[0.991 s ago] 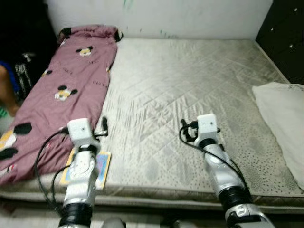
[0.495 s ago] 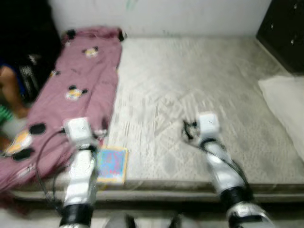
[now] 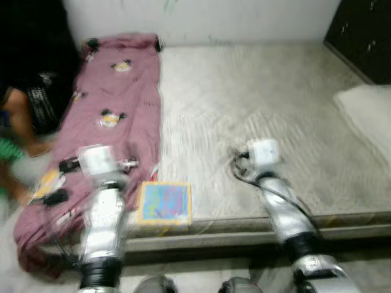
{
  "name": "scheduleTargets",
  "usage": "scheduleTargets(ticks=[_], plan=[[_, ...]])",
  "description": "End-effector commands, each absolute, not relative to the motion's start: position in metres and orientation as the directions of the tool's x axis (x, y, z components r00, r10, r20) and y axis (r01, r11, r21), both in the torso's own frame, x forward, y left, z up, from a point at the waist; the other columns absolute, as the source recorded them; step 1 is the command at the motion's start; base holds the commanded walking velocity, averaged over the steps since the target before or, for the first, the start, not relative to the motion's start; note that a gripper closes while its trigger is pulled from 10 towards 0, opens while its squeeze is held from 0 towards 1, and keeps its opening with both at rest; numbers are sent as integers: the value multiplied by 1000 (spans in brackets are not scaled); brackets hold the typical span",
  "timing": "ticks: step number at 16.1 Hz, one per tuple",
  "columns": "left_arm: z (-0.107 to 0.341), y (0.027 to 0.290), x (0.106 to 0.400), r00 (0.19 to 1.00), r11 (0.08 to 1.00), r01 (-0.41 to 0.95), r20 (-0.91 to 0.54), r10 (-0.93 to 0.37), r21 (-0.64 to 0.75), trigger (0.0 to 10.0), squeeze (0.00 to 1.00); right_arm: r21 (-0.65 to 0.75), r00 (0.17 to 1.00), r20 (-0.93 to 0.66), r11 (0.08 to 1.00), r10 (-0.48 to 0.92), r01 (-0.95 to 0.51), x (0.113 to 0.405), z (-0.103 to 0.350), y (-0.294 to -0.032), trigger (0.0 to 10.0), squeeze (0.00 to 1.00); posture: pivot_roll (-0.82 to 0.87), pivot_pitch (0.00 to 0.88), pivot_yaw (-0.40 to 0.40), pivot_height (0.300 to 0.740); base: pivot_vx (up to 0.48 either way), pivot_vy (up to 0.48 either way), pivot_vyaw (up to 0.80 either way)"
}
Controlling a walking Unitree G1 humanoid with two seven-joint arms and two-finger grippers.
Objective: Clean up the room
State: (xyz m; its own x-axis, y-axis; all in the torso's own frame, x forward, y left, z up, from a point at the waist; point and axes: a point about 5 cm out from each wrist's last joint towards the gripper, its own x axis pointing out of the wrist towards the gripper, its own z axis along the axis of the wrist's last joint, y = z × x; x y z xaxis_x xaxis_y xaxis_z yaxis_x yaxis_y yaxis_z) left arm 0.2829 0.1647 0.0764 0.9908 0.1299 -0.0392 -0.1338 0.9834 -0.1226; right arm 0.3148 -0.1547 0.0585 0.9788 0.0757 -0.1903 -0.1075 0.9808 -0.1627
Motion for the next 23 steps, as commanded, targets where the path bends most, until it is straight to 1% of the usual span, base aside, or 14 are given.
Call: scheduleTargets(ticks=[1,4,5,9,12,18,23], plan=[[78,175,283,987,982,-160,-34,157,-96,10000,0,-147,976,-190,980,105,-134,318,60,-144,10000,0,-47,0,22,740,0,480,0],[78,173,285,988,982,-153,-41,150,-106,10000,0,-139,973,-203,980,110,-140,318,59,-143,10000,0,-52,0,19,740,0,480,0],[80,172,285,989,985,-149,-20,147,-83,10000,0,-138,972,-205,980,111,-141,318,59,-143,10000,0,-52,0,18,740,0,0,0],[85,168,283,994,990,-105,16,107,-98,10000,0,-141,970,-215,979,114,-146,318,58,-143,10000,0,-52,0,17,740,63,0,0],[85,168,282,994,989,-103,14,105,-103,10000,0,-137,970,-217,980,112,-144,318,57,-142,10000,0,-51,0,19,740,269,0,-583],[85,167,282,995,991,-93,16,95,-99,10000,0,-130,969,-218,981,115,-145,318,56,-142,10000,0,-49,0,23,740,280,0,0],[82,167,282,993,988,-115,-8,115,-103,10000,0,-125,968,-220,980,122,-152,318,56,-142,10000,0,-47,0,22,740,0,0,0]])
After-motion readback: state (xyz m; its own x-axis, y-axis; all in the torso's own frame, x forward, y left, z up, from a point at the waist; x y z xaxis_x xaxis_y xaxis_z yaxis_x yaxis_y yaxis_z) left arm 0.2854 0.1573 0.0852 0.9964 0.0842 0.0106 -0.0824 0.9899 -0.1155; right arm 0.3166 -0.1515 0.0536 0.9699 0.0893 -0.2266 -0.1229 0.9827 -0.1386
